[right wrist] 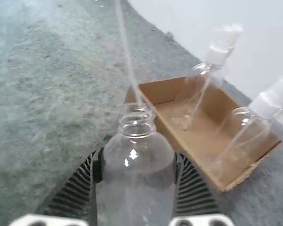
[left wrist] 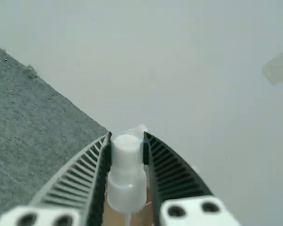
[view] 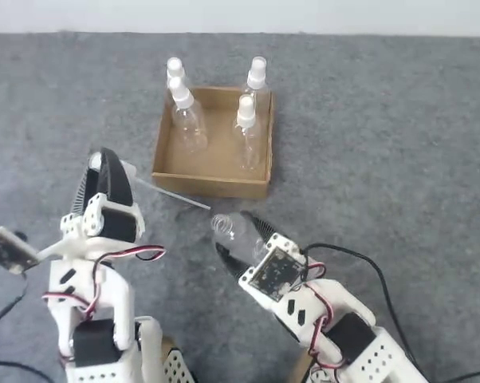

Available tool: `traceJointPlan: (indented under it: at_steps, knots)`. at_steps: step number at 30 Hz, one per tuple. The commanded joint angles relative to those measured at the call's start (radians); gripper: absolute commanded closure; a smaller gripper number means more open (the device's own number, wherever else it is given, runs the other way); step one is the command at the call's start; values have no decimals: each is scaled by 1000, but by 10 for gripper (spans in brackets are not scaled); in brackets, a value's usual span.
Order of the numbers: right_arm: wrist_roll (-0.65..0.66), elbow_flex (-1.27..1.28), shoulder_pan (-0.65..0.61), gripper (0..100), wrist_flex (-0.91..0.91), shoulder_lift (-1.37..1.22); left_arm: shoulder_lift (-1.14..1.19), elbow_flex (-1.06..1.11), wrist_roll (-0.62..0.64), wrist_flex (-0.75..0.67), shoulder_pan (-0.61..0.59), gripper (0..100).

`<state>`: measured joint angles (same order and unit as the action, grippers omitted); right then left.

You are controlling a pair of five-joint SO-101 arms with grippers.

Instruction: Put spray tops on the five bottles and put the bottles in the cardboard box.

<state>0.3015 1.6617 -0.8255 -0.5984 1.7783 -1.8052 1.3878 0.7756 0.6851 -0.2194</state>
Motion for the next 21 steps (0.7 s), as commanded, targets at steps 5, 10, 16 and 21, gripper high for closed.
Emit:
traceJointPlan:
  at_steps: [5, 10, 16, 21]
  knots:
    - [26, 21, -21, 982, -53, 13, -23, -133, 11, -26, -32, 989]
    - [26, 21, -19, 982, -79, 10, -23, -183, 12, 21, -74, 989]
    - [26, 21, -19, 982, -81, 10, -23, -305, 11, 239, -17, 989]
    - [26, 21, -18, 982, -82, 10, -23, -360, 8, 330, 2, 989]
